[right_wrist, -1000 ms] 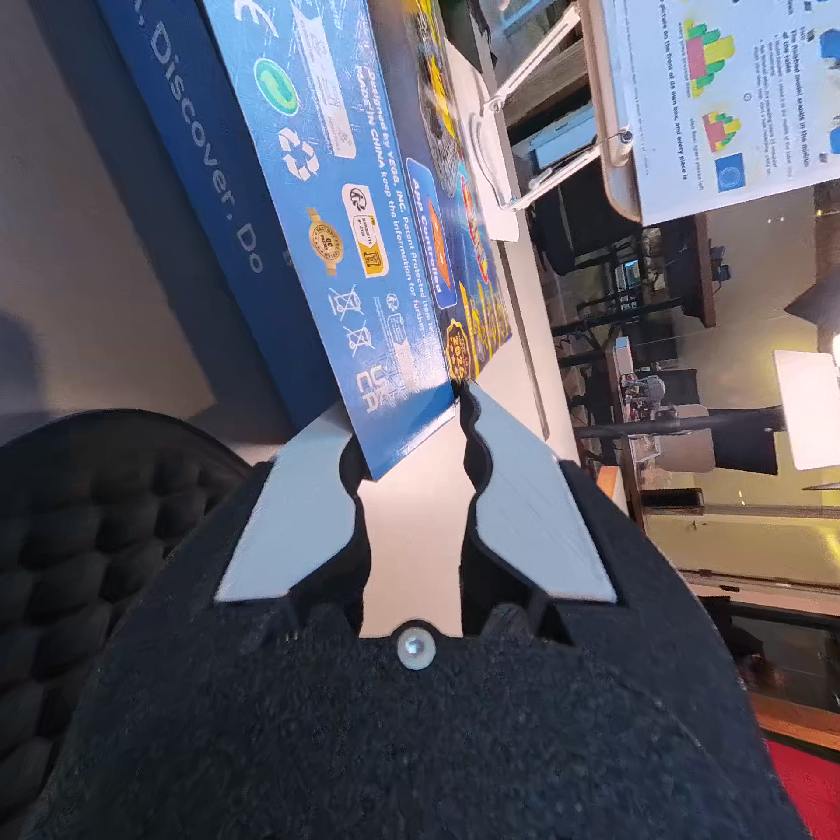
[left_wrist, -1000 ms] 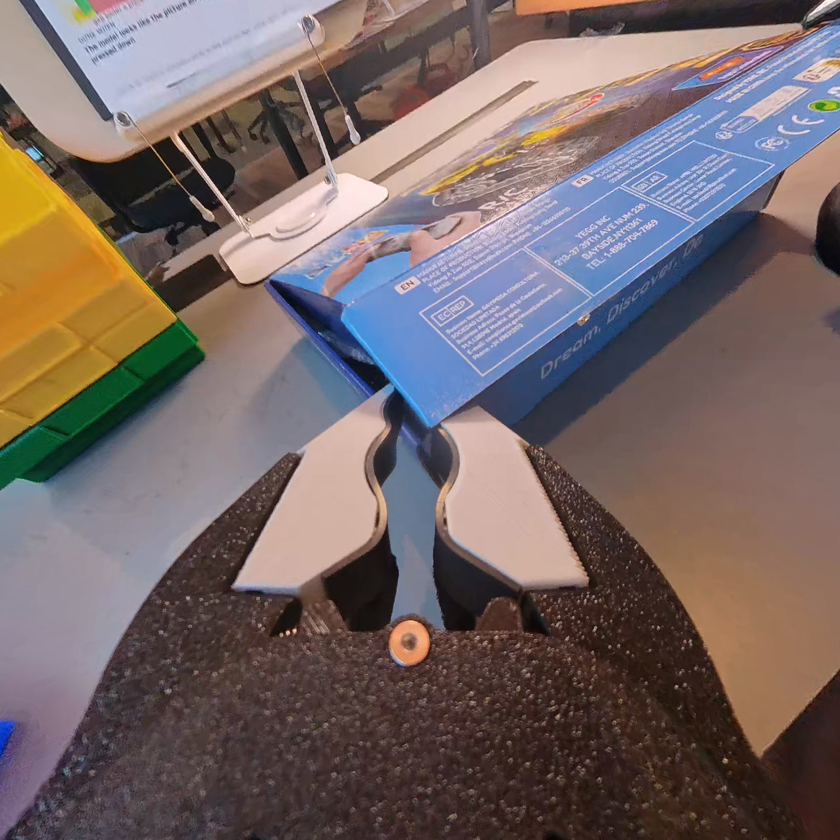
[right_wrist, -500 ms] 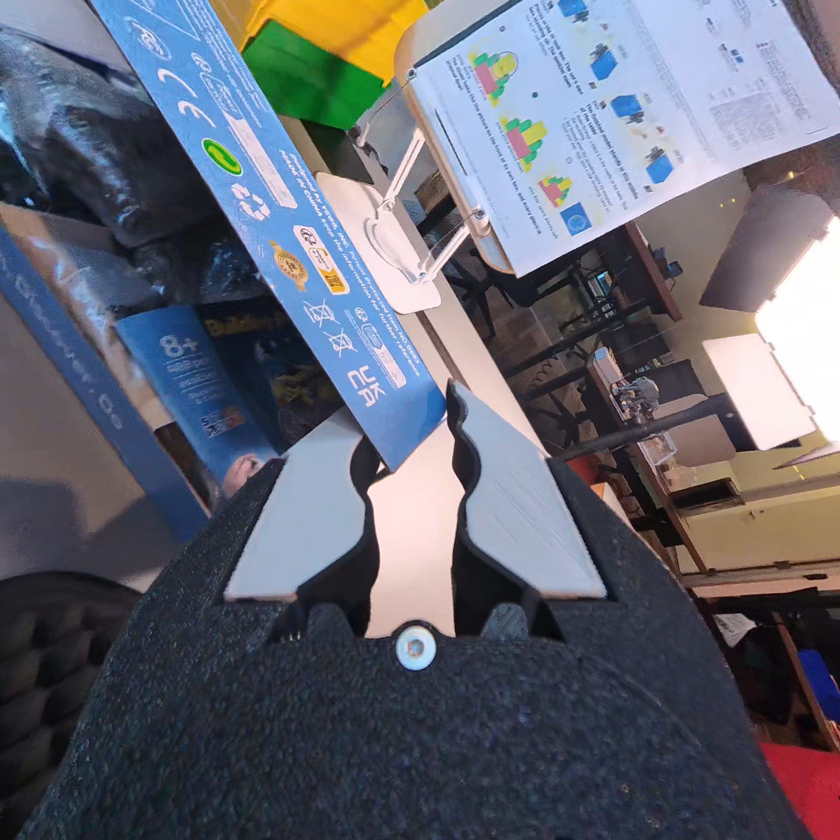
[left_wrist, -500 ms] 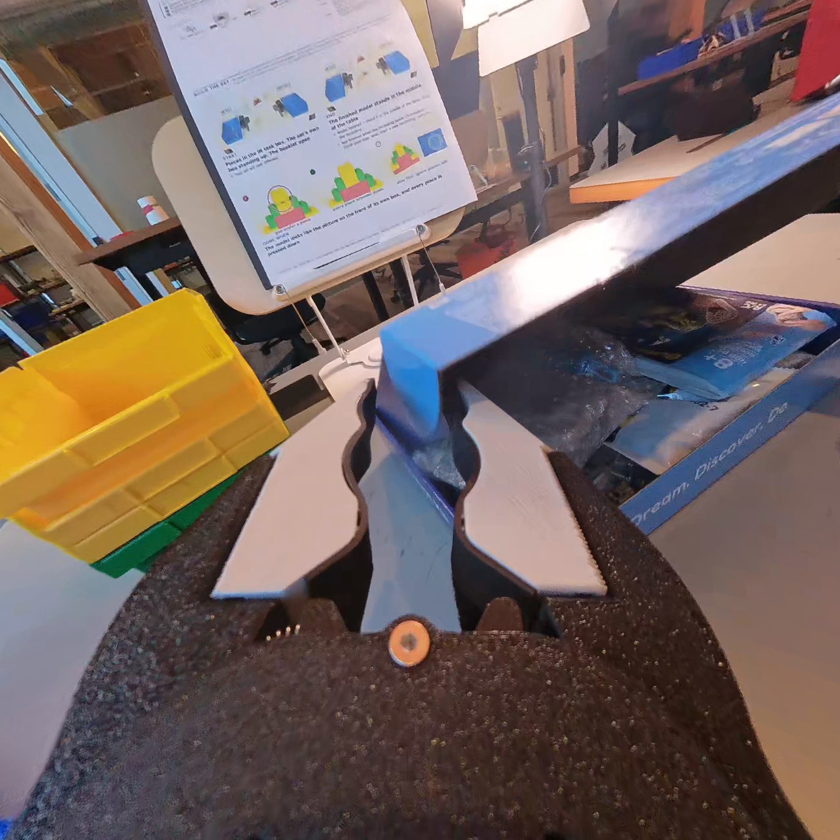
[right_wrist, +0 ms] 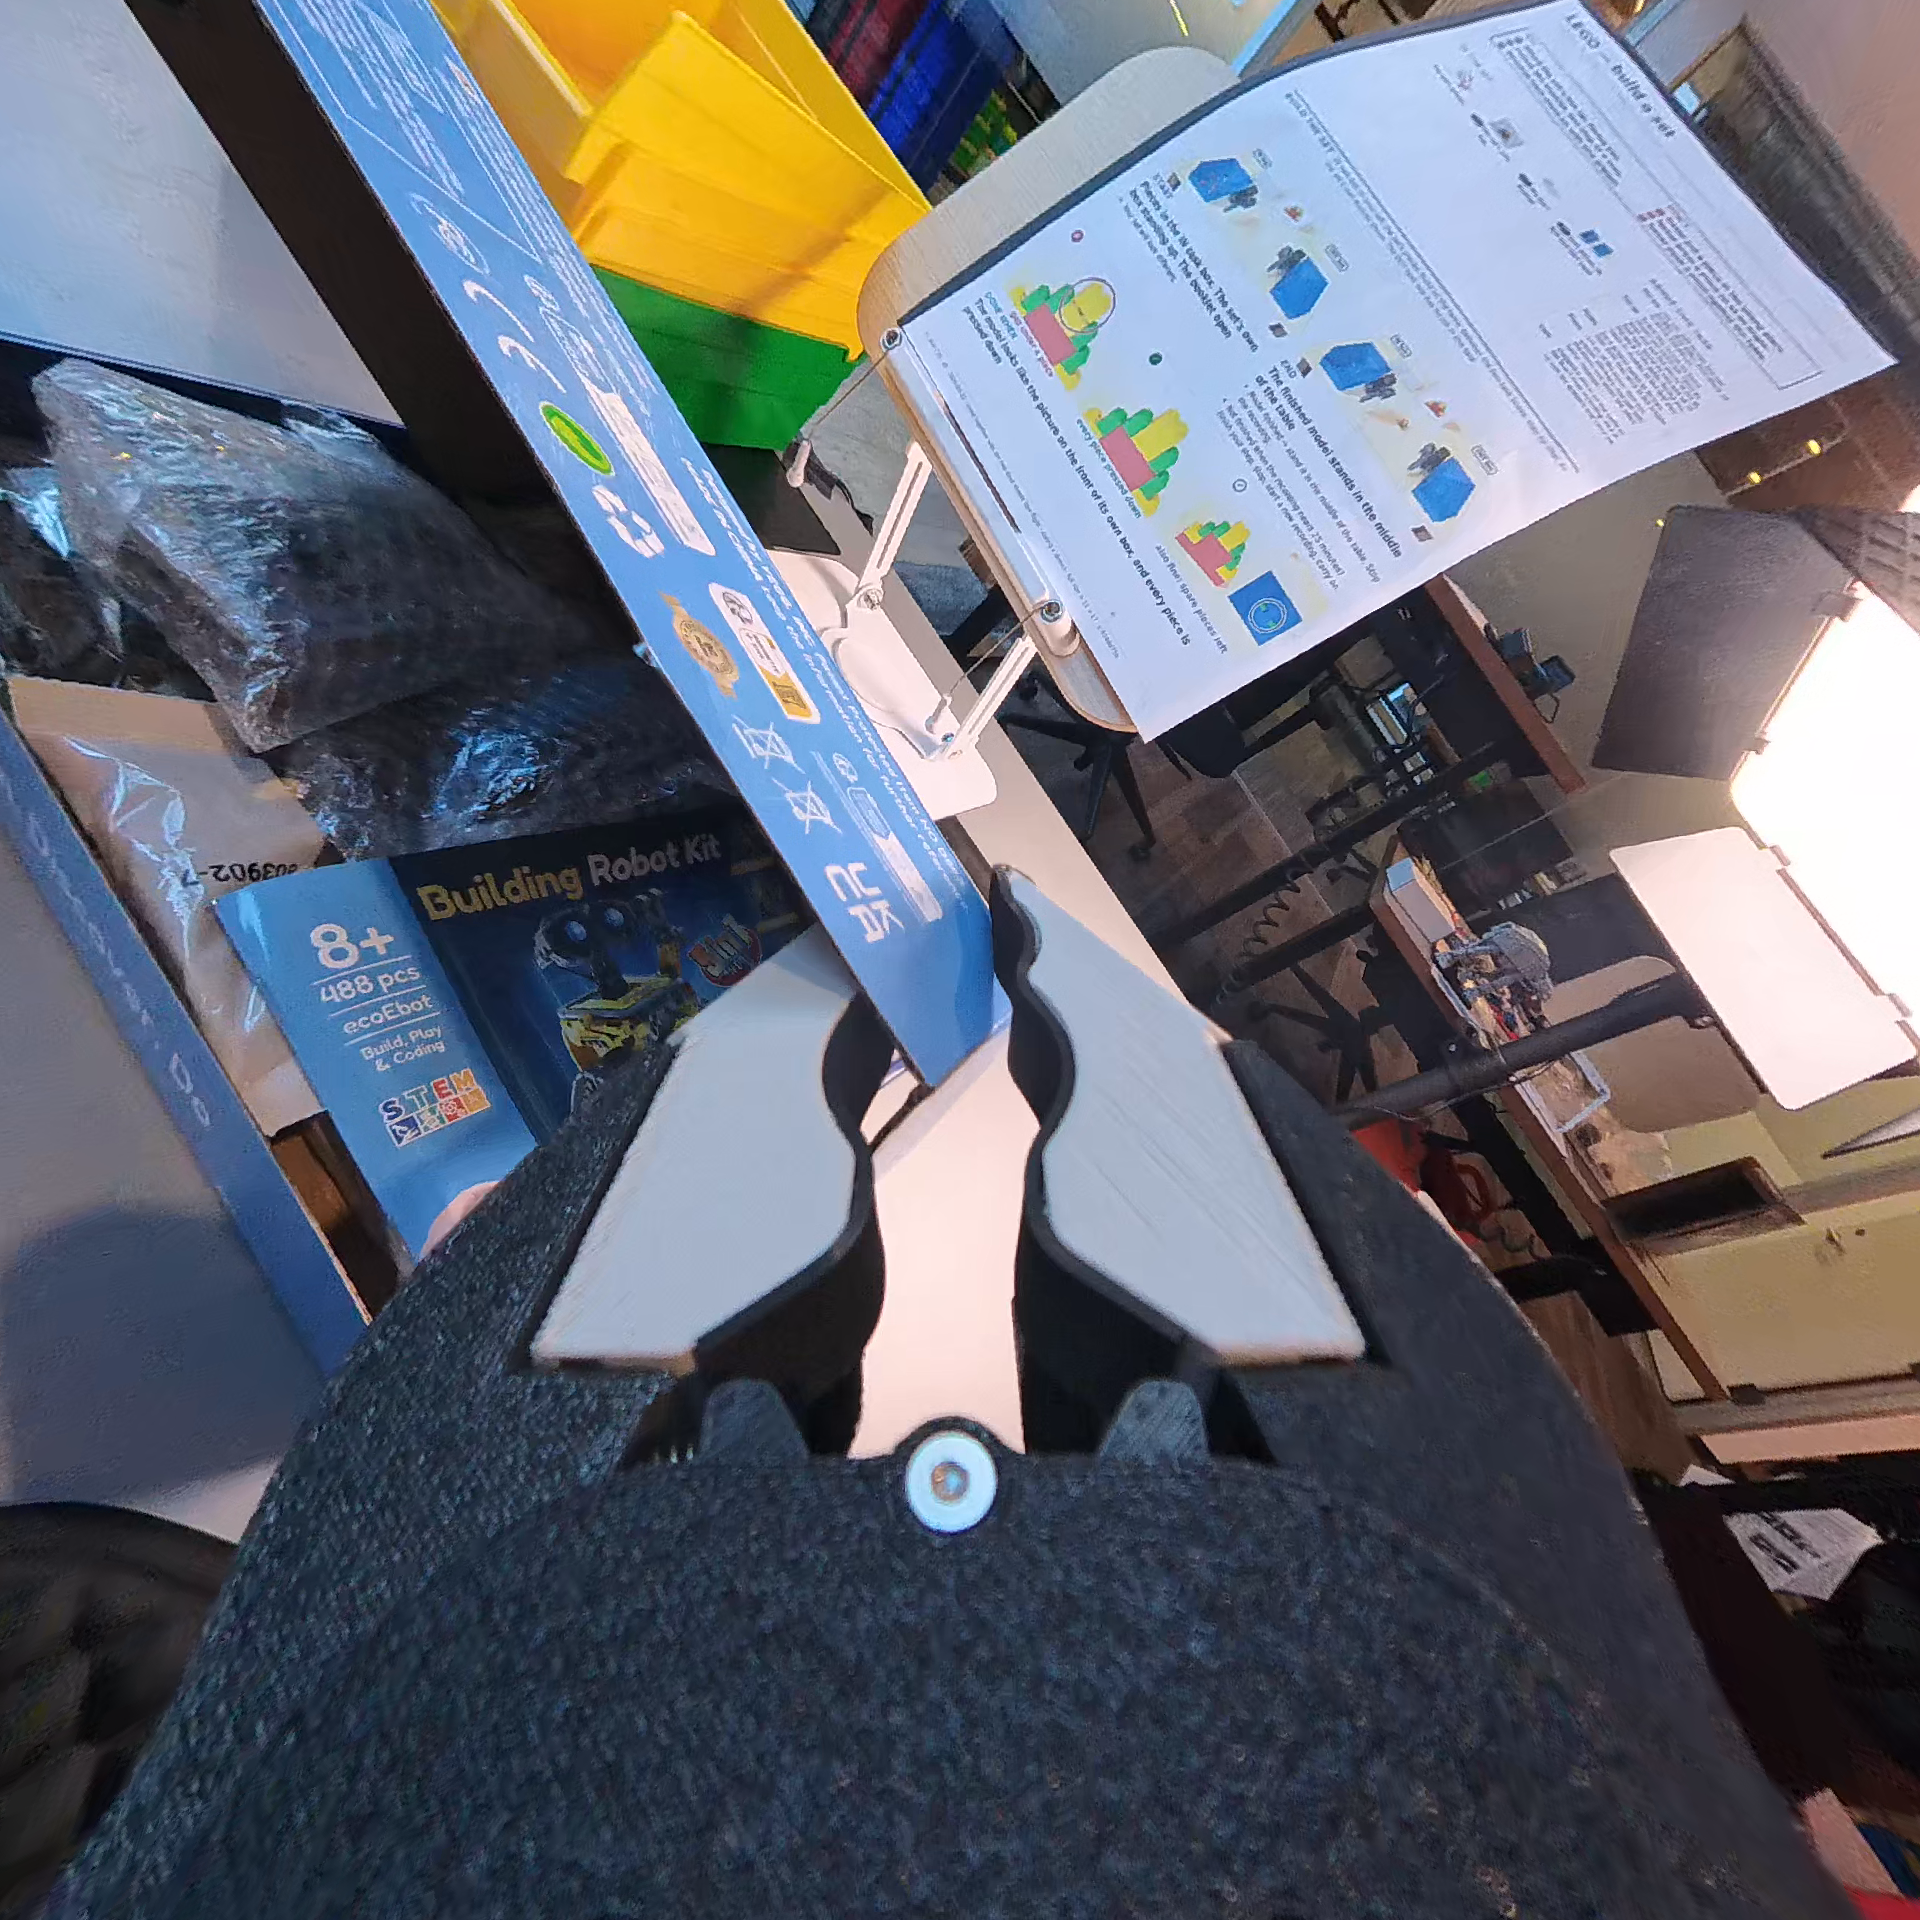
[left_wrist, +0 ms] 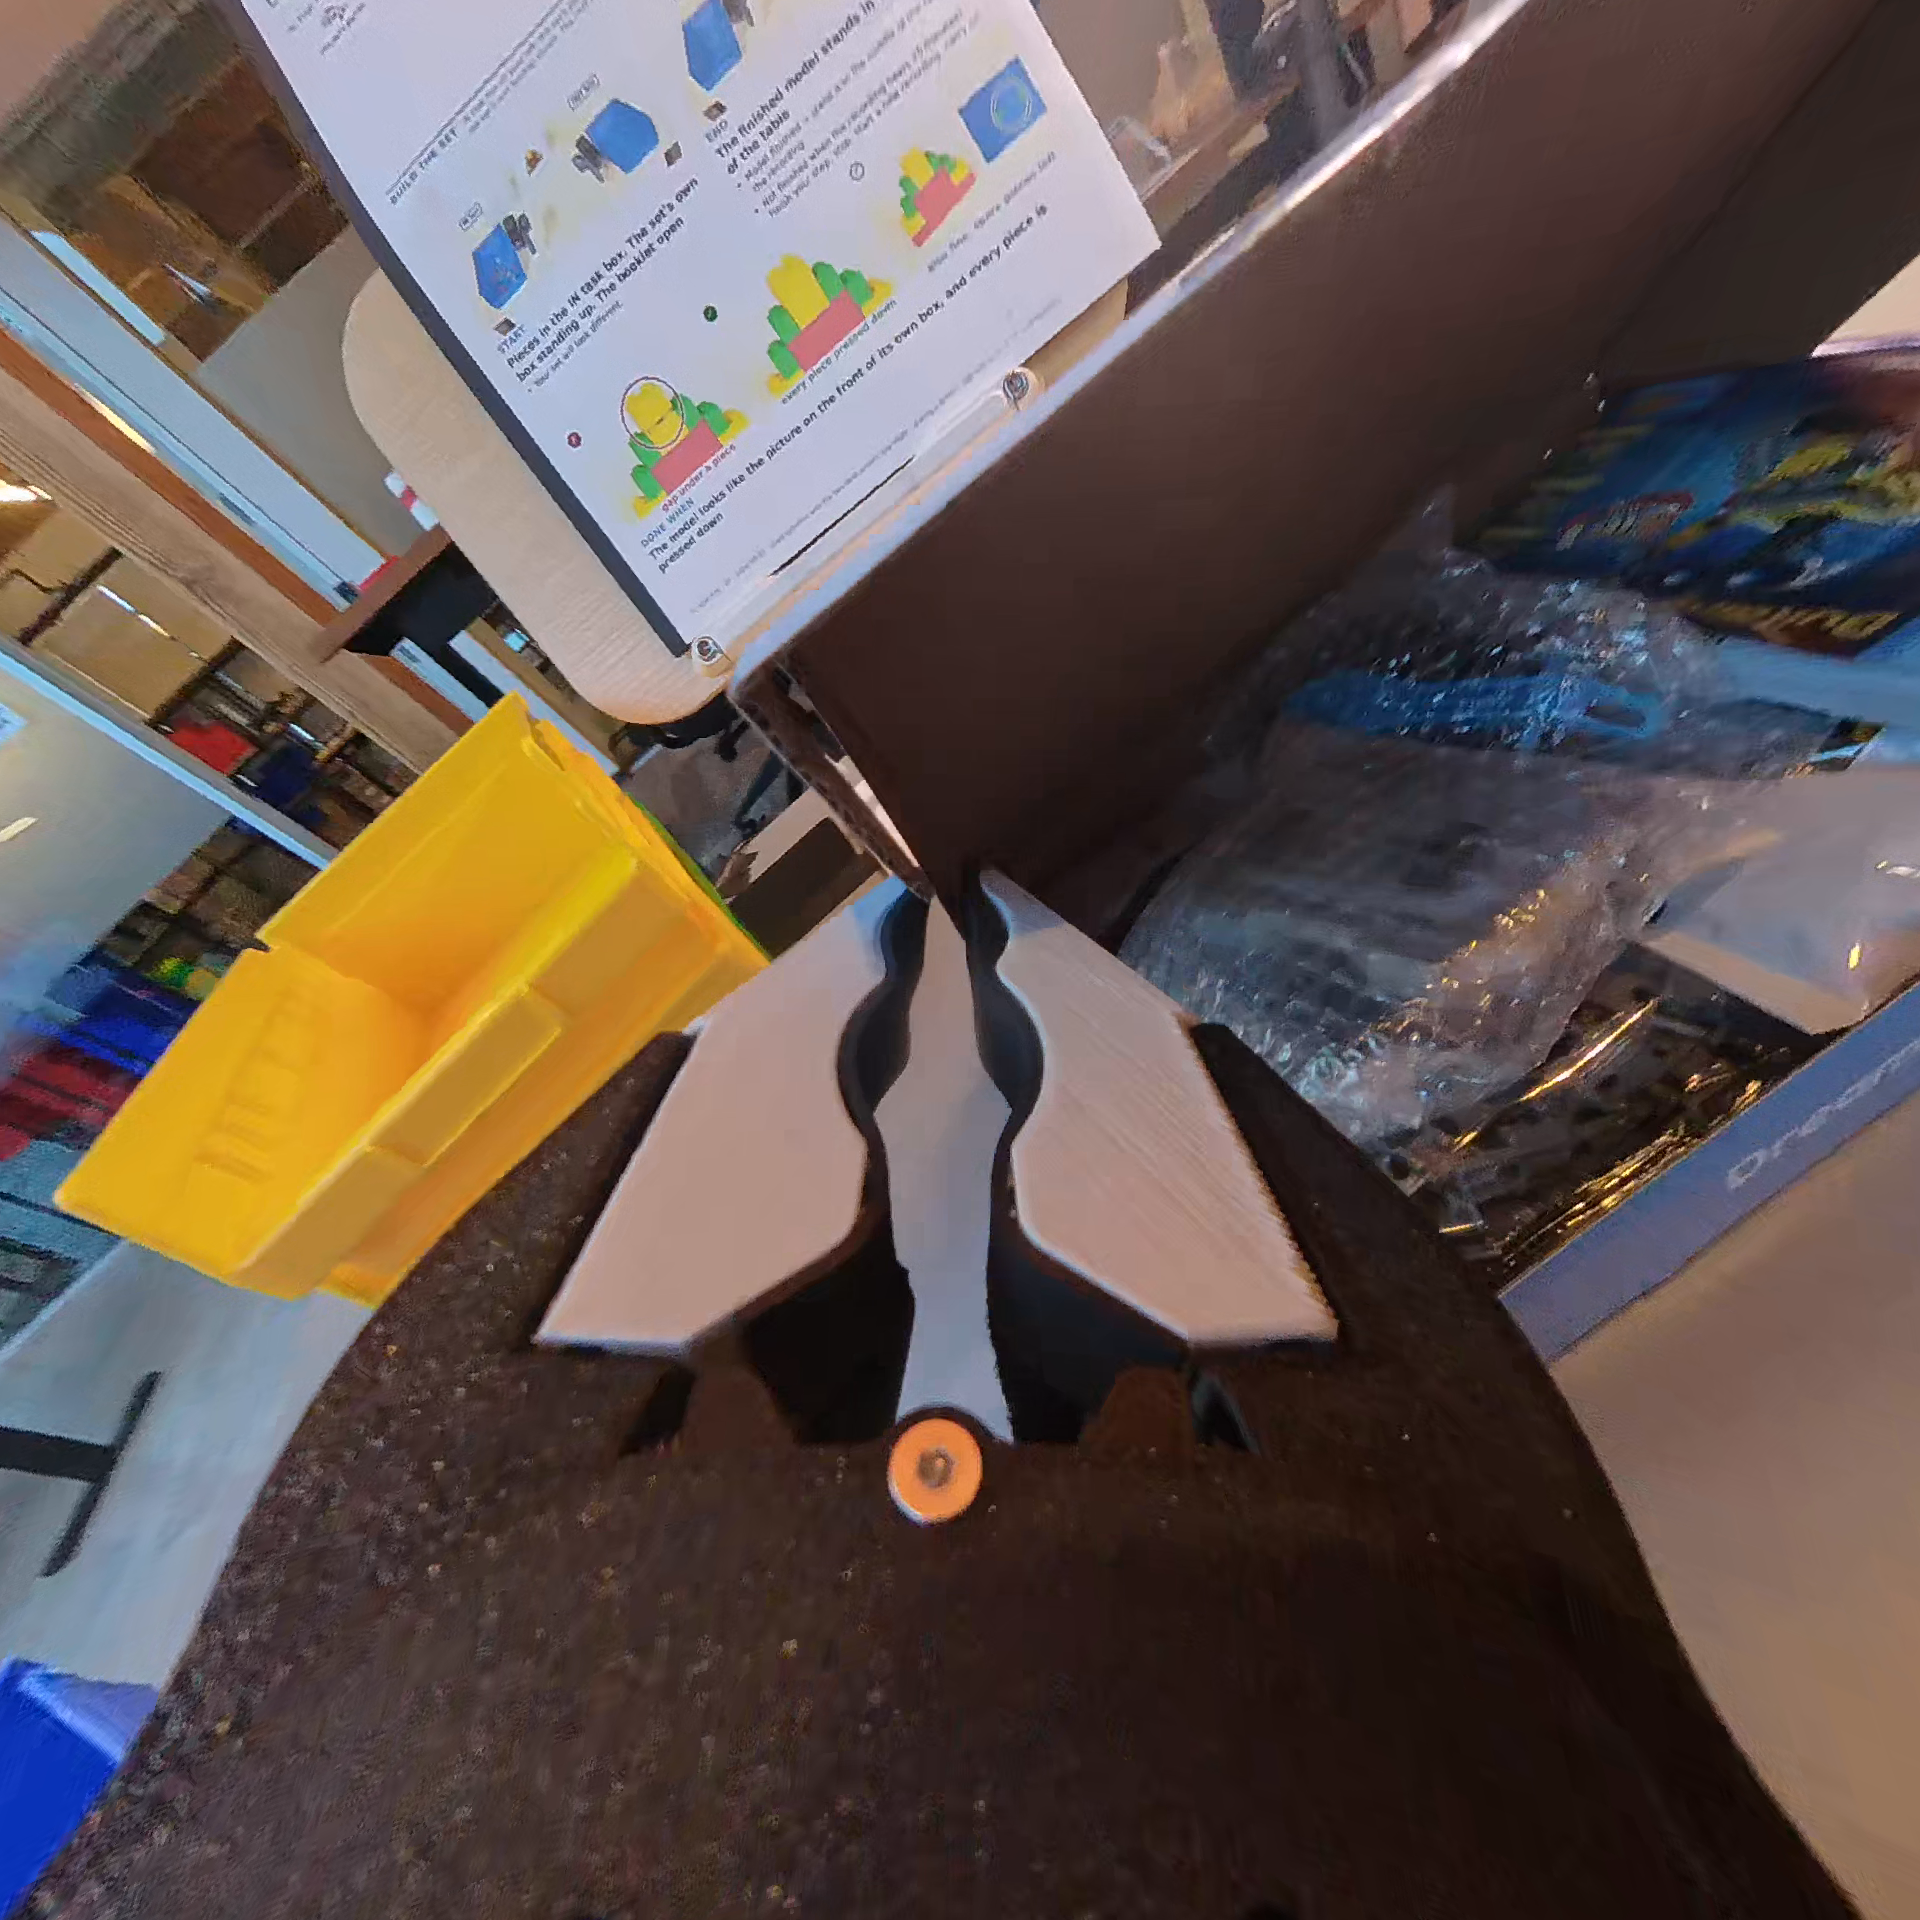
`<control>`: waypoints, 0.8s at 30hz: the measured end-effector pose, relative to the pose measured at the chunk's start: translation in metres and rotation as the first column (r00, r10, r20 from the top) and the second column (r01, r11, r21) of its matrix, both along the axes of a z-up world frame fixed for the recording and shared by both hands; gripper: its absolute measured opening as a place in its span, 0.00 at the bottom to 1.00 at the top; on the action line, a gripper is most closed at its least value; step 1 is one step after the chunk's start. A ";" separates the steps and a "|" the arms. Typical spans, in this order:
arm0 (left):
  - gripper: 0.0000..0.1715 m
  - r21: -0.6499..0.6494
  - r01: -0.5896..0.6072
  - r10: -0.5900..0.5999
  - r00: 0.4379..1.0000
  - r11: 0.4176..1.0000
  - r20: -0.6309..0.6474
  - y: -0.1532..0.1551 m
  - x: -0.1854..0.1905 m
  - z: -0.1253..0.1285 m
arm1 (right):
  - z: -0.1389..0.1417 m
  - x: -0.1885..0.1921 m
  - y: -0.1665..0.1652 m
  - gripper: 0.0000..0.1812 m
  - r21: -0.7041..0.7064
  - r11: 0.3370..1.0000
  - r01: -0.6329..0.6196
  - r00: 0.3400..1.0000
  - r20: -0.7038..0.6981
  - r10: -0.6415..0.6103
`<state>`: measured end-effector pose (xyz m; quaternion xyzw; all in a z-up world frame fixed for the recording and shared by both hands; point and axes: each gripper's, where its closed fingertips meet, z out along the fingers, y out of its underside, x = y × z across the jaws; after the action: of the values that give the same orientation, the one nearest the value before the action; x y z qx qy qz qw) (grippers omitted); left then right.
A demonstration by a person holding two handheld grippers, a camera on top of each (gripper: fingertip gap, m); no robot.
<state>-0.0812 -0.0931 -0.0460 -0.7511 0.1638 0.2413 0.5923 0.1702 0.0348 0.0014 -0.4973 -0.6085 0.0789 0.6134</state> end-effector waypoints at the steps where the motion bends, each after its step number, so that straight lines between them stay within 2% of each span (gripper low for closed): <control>1: 0.02 -0.003 -0.007 0.006 0.999 1.000 -0.035 -0.001 -0.001 0.000 | 0.000 0.000 -0.001 0.09 -0.003 1.000 -0.005 1.000 -0.005 0.005; 6: 0.02 0.008 0.014 -0.012 0.977 1.000 -0.214 -0.008 0.002 -0.014 | -0.007 0.002 -0.007 0.09 -0.020 0.999 -0.034 0.999 0.007 0.035; 10: 0.02 -0.027 0.044 -0.048 0.985 0.999 -0.168 -0.019 0.008 -0.046 | -0.022 0.004 -0.018 0.09 -0.027 0.998 -0.060 0.996 0.060 0.062; 12: 0.02 -0.039 0.043 -0.049 0.984 0.998 -0.170 -0.022 0.010 -0.054 | -0.032 0.003 -0.021 0.11 -0.024 0.997 -0.068 0.993 0.095 0.070; 15: 0.01 -0.047 0.033 -0.045 0.965 0.998 -0.259 -0.020 0.007 -0.049 | -0.035 0.001 -0.021 0.11 -0.003 0.998 -0.062 0.992 0.109 0.062; 17: 0.01 -0.058 0.031 -0.049 0.937 0.998 -0.346 -0.015 0.005 -0.038 | -0.031 0.000 -0.018 0.11 -0.016 0.999 -0.051 0.993 0.108 0.053; 20: 0.01 -0.096 0.038 -0.073 0.914 0.995 -0.399 -0.006 0.000 -0.021 | -0.024 -0.004 -0.016 0.15 -0.024 0.999 -0.041 0.991 0.129 0.044; 24: 0.01 -0.135 0.064 -0.112 0.917 0.989 -0.383 -0.005 -0.001 -0.032 | -0.006 -0.007 -0.051 0.23 -0.012 0.992 -0.122 0.983 0.134 0.123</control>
<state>-0.0824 -0.0980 -0.0779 -0.7143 0.3260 0.3484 0.5121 0.1634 -0.0158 -0.0042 -0.4644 -0.6777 0.0838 0.5639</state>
